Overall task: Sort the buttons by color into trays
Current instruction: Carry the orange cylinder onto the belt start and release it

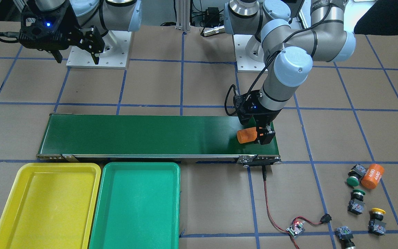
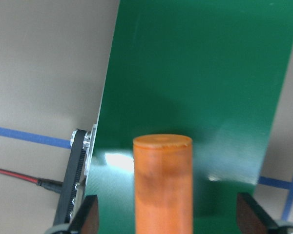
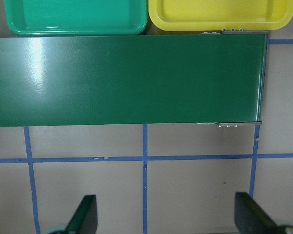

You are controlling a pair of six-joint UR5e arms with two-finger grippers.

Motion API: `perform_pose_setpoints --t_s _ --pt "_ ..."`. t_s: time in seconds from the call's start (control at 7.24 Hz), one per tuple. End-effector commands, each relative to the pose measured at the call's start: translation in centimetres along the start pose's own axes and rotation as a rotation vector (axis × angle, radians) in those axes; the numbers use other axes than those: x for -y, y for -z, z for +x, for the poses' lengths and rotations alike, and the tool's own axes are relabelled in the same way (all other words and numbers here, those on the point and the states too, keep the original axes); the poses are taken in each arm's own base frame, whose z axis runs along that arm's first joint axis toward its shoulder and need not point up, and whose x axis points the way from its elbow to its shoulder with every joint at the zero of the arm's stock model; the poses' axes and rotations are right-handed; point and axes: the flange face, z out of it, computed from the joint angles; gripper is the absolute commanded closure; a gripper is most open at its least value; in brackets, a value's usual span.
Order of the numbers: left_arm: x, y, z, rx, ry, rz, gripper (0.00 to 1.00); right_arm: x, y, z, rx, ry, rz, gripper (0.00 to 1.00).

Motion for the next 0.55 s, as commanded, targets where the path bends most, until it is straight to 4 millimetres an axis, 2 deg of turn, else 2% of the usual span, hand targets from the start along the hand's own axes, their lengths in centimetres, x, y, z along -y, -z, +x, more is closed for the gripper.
perform_pose_setpoints --t_s 0.0,0.14,0.28,0.41 --pt "-7.5 2.8 -7.4 -0.010 0.169 -0.035 0.00 0.0 0.0 0.0 0.002 -0.006 -0.001 0.00" --pt "-10.6 2.0 -11.8 -0.016 0.231 -0.033 0.00 0.0 0.0 0.0 0.000 0.003 0.003 0.00" --pt "-12.0 0.8 -15.6 -0.022 0.362 -0.026 0.00 0.1 0.0 0.0 0.000 0.005 0.002 0.00" --pt "-14.2 -1.3 -19.5 -0.041 0.539 -0.021 0.00 0.1 0.0 0.0 0.001 0.005 0.002 0.00"
